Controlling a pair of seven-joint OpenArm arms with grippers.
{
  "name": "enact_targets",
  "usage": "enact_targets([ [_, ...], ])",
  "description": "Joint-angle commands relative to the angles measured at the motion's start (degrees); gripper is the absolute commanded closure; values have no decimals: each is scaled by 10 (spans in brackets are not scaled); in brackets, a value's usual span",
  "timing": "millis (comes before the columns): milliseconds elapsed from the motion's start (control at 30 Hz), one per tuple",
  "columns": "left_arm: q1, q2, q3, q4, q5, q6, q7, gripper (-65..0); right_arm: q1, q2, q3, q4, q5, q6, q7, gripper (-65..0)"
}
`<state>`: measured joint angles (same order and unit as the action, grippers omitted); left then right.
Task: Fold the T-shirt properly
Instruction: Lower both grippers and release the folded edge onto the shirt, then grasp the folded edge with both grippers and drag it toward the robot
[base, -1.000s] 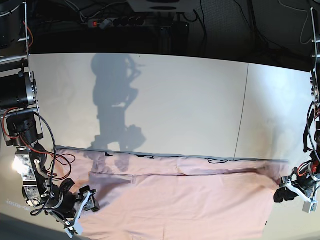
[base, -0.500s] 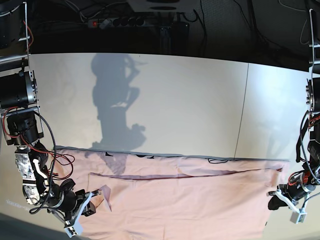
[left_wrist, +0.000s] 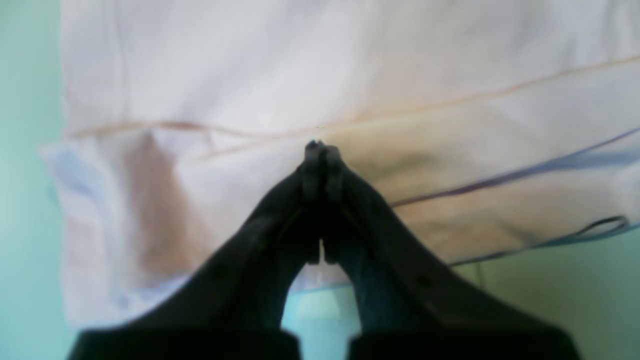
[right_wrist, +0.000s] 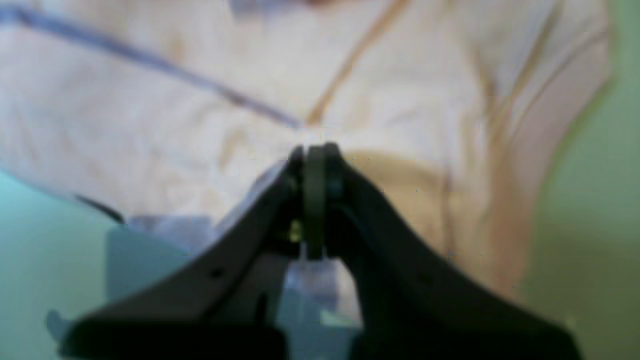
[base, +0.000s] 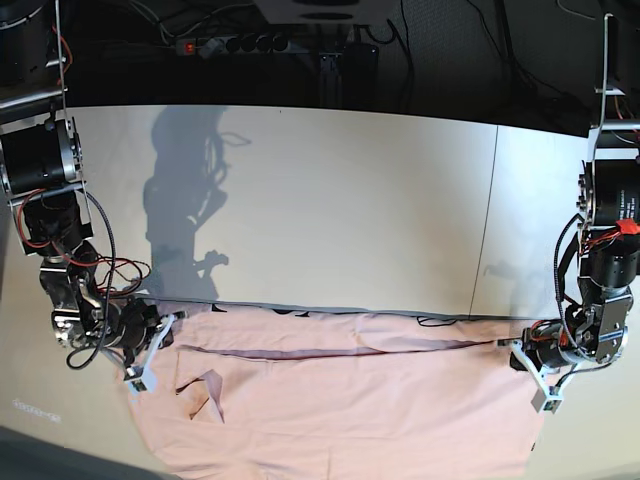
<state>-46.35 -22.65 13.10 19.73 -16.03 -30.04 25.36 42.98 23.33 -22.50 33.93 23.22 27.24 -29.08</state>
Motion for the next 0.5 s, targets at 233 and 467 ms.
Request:
enact_targets([
  [233, 8, 15, 73, -1, 49, 93, 22, 0, -34, 3, 21, 7, 14, 21, 8, 0],
  [467, 7, -1, 94, 9, 4, 75, 115, 0, -38, 3, 108, 9, 74, 22, -77, 0],
])
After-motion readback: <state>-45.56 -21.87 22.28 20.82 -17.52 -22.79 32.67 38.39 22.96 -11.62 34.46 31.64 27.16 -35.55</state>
